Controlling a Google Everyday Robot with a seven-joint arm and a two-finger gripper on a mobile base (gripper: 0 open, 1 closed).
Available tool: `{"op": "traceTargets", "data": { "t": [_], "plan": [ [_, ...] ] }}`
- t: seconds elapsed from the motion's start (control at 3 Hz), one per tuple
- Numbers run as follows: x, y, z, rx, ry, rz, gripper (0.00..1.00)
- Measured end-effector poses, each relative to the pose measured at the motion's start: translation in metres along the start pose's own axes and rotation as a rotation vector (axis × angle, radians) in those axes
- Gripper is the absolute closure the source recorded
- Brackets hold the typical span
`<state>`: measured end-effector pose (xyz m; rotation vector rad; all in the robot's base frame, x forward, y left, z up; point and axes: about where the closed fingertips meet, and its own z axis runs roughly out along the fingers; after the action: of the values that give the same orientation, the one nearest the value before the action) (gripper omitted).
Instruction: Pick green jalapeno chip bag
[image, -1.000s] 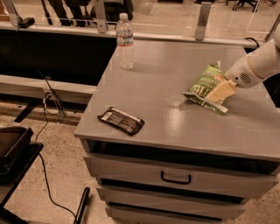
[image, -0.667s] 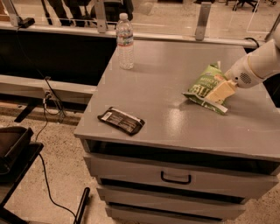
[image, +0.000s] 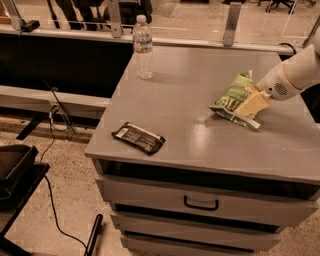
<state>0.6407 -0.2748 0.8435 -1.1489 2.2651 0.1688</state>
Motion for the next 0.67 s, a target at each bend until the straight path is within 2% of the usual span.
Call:
{"op": "traceTargets", "data": {
  "t": [0.67],
  "plan": [
    [-0.0004,-0.0001,-0.0005,0.0,0.0,0.0,1.0]
  ]
}}
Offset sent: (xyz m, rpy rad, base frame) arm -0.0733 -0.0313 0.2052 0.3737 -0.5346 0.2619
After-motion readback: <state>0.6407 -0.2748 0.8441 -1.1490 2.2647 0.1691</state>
